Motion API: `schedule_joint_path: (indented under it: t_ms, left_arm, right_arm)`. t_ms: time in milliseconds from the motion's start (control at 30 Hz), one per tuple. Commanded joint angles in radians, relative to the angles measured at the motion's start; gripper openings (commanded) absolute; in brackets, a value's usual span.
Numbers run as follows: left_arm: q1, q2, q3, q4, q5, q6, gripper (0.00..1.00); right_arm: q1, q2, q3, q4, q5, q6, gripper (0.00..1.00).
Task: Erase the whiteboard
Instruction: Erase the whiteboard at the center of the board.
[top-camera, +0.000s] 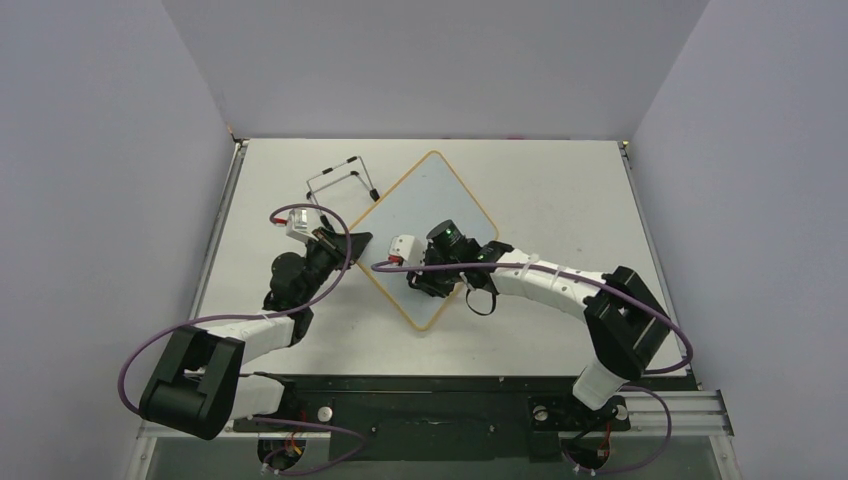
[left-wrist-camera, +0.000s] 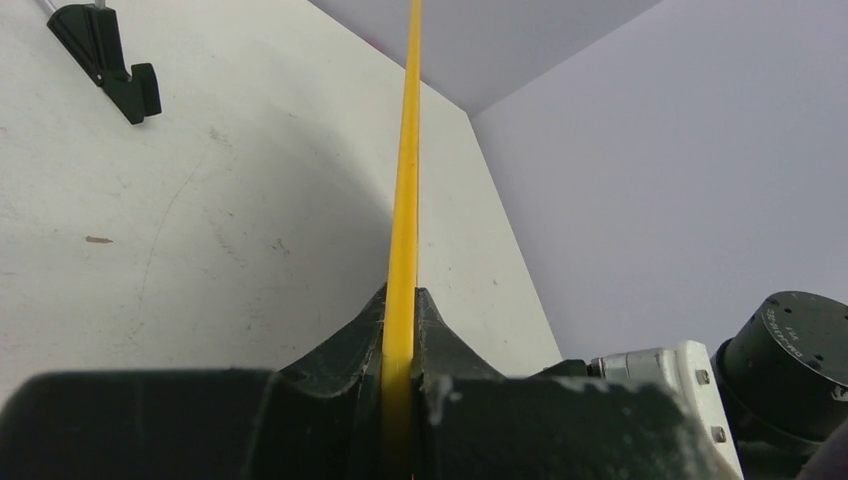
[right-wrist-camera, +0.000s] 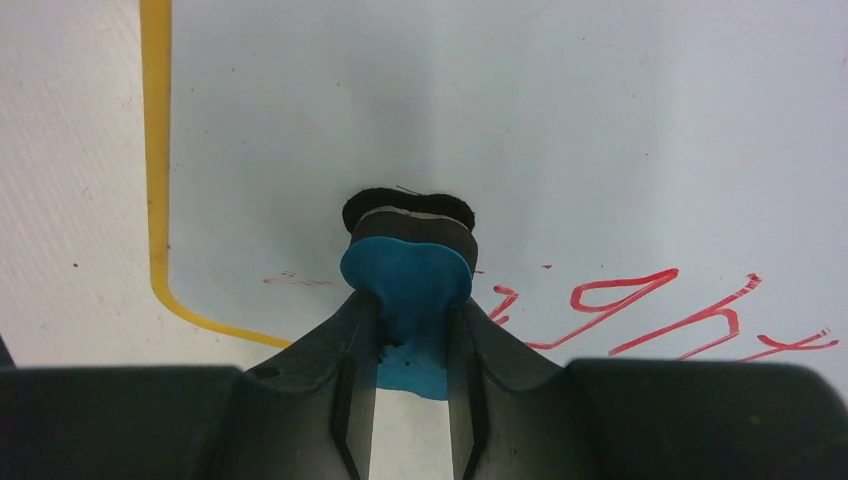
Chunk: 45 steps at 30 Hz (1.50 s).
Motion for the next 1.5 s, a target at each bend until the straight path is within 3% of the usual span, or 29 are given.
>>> schedule_joint_path:
  t_ms: [0, 100, 233, 433, 600, 700, 1033, 1233, 1467]
  left_arm:
    - [-0.004, -0.042, 0.037, 0.171, 0.059, -0.043, 0.00]
    - [-0.004, -0.047, 0.041, 0.165, 0.061, -0.041, 0.00]
    - [-0.004, -0.058, 0.041, 0.159, 0.065, -0.037, 0.00]
    - [-0.003, -0.086, 0.042, 0.126, 0.067, -0.018, 0.00]
    - [-0.001, -0.097, 0.045, 0.111, 0.066, -0.013, 0.00]
    - [-0.002, -0.107, 0.040, 0.113, 0.060, -0.023, 0.00]
    - [-0.002, -0.123, 0.029, 0.105, 0.045, -0.020, 0.00]
    - [-0.001, -0.122, 0.027, 0.114, 0.047, -0.035, 0.00]
    - [-0.002, -0.116, 0.028, 0.137, 0.049, -0.052, 0.00]
  right_arm:
    - [0.003, 0.028, 0.081, -0.128, -0.095, -0.123, 0.00]
    - [0.072, 0.066, 0.127, -0.251, -0.119, -0.216, 0.00]
    - [0.134, 0.066, 0.144, -0.295, -0.129, -0.289, 0.00]
    - [0.077, 0.068, 0.137, -0.342, -0.129, -0.335, 0.00]
    - [0.010, 0.049, 0.095, -0.304, -0.103, -0.320, 0.00]
    - [0.007, 0.038, 0.080, -0.227, -0.045, -0.228, 0.00]
    - [0.121, 0.045, 0.078, -0.228, -0.063, -0.271, 0.00]
    - [0.037, -0.022, 0.043, -0.129, -0.041, -0.197, 0.00]
    - [-0.002, 0.013, 0.035, -0.205, -0.081, -0.278, 0.00]
